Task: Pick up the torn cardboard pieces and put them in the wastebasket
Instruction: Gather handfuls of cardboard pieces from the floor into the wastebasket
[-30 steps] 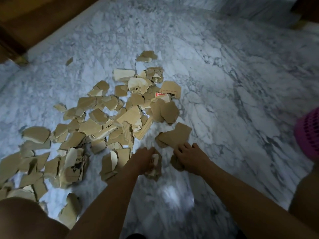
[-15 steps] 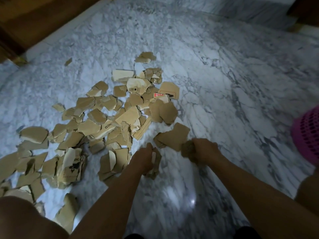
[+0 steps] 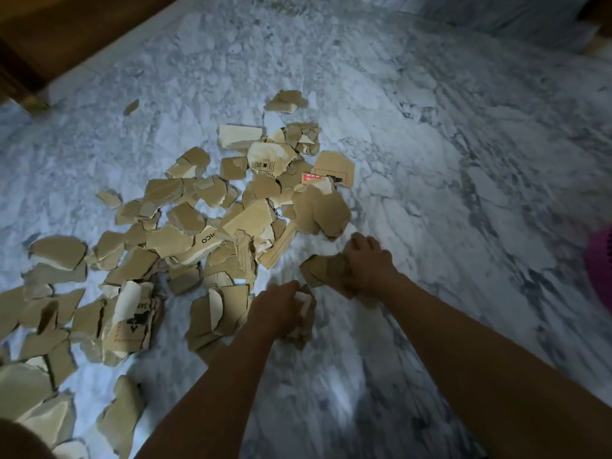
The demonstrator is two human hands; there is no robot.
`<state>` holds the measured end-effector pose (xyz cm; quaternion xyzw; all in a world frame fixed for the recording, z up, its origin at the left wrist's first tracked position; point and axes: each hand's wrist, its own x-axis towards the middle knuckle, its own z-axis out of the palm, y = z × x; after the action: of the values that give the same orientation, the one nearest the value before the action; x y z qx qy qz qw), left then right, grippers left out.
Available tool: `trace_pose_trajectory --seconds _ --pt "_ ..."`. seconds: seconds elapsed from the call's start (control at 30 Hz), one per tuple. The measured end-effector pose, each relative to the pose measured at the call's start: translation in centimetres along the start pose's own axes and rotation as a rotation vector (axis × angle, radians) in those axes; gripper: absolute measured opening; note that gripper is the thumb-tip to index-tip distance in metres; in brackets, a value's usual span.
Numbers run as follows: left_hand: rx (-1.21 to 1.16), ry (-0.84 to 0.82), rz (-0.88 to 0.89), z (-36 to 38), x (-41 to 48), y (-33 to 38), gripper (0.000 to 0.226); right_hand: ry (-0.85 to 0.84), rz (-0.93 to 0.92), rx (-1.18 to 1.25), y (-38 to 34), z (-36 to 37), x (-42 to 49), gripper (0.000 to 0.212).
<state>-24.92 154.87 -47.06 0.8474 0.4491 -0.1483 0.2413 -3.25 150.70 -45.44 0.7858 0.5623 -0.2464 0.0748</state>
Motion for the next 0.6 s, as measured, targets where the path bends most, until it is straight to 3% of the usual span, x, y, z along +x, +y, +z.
trace_pose_trajectory --seconds 0.1,0.2,0.27,0.37,0.47,0.5,0.6 --pt "-0.181 0.002 -0.039 -0.4 -0.2 0.2 0.025 0.060 0.022 0.005 1.5 0.5 -1.3 0.048" --pt "-0.377 -0.066 -0.081 -1.7 0.8 0.5 0.027 -0.033 -0.010 0.368 4.4 -1.8 -2.4 0.061" --pt "-0.401 -0.078 -0.019 -3.3 1.8 1.1 0.024 -0.107 -0.030 0.439 6.2 -4.0 -2.9 0.060" --pt "-0.286 -0.072 0.137 -5.4 3.7 3.3 0.024 -0.038 -0.010 0.337 8.2 -6.0 -3.3 0.038" --pt "0.052 -0.028 0.230 -4.2 5.3 5.3 0.019 0.074 0.022 0.165 9.0 -4.6 -3.9 0.036" --pt "0.152 -0.005 0.215 -3.1 5.6 5.7 0.027 0.062 0.010 0.100 8.9 -3.3 -4.3 0.034" --pt "0.023 0.071 0.166 -0.9 5.3 6.5 0.044 0.022 -0.003 0.125 8.0 0.4 -5.8 0.041"
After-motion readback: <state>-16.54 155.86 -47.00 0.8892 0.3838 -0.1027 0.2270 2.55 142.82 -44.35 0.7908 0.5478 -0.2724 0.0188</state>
